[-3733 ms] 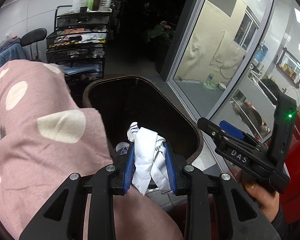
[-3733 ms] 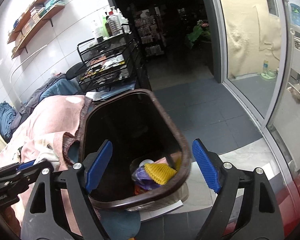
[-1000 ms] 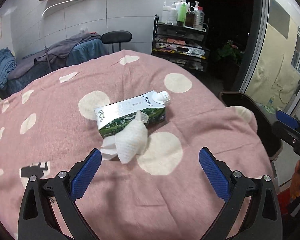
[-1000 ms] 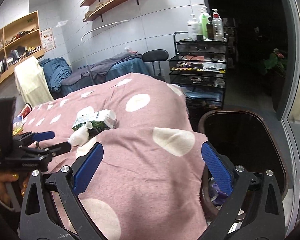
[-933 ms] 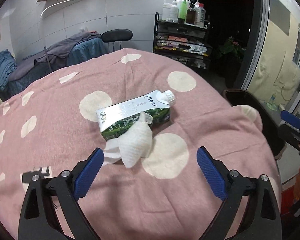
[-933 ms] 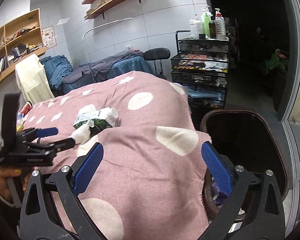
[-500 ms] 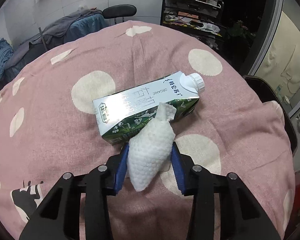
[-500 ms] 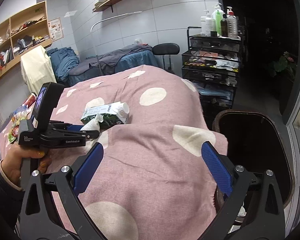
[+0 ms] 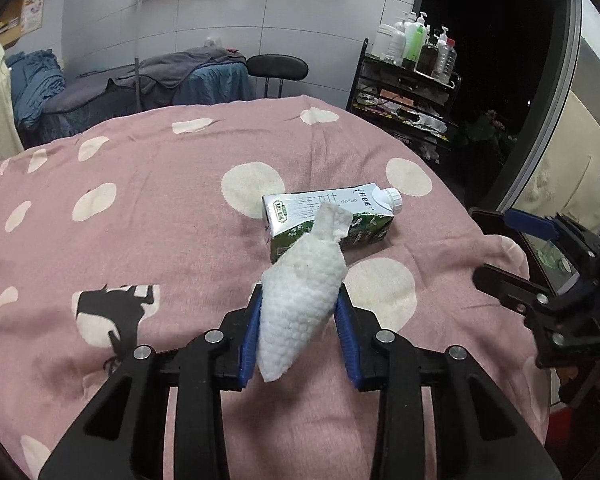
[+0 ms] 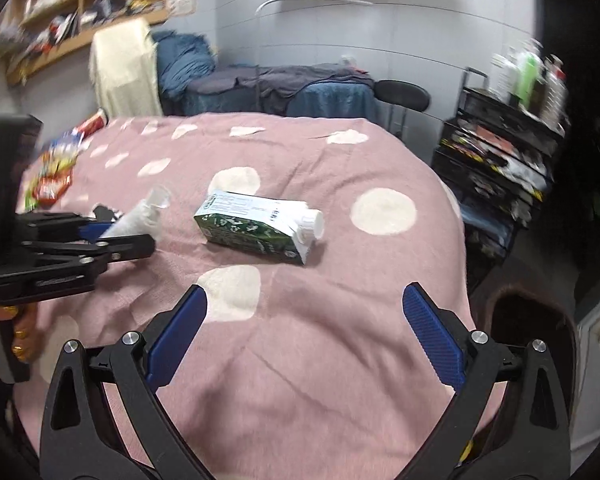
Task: Collect trash
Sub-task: 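Grasp the white-and-green drink carton with the right gripper, then carry the drink carton over the bin and open the right gripper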
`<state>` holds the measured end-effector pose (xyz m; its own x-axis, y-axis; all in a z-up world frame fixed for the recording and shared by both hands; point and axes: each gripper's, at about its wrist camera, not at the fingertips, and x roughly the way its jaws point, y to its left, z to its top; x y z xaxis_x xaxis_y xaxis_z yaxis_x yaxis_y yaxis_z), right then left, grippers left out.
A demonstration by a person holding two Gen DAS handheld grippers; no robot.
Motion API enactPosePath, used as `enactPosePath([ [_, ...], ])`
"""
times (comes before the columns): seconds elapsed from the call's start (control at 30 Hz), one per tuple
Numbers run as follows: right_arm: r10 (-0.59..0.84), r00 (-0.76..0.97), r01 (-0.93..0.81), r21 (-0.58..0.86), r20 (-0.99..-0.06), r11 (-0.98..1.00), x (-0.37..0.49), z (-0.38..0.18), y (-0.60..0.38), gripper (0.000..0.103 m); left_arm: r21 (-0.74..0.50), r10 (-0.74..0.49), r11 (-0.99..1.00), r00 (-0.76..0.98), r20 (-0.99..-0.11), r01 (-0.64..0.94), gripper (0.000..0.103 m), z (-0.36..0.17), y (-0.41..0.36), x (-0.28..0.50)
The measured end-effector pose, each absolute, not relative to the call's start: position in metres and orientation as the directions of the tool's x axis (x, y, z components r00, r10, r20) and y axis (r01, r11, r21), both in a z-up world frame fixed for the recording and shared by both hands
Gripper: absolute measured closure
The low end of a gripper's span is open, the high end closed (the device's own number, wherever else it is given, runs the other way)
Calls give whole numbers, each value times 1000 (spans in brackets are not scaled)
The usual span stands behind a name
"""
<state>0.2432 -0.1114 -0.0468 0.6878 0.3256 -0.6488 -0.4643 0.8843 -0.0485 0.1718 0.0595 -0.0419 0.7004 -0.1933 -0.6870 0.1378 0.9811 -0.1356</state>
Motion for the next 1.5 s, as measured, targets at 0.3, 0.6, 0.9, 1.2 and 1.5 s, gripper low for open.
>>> enactPosePath([
  [0.3, 253, 672, -613, -332, -696, 717, 291, -58, -35, 6, -115, -153, 988, 730, -667, 102, 69, -43, 69, 135],
  [0.6, 144, 654, -715, -546, -742, 436, 329, -95, 30, 19, -129, -138, 989, 734, -665, 69, 69, -46, 81, 109],
  [0.9, 115, 625, -759, -568, -772, 317, 337, -123, 57, 37, -150, -129, 988, 727, -674, 35, 69, -53, 90, 92],
  [1.2, 303, 641, -723, -423, -705, 546, 310, -69, 37, 53, -181, -160, 982, 738, -656, 52, 69, -49, 84, 96],
  [1.5, 465, 662, -687, -227, -588, 690, 265, -11, -12, 53, -210, -215, 972, 741, -636, 102, 69, -42, 67, 101],
])
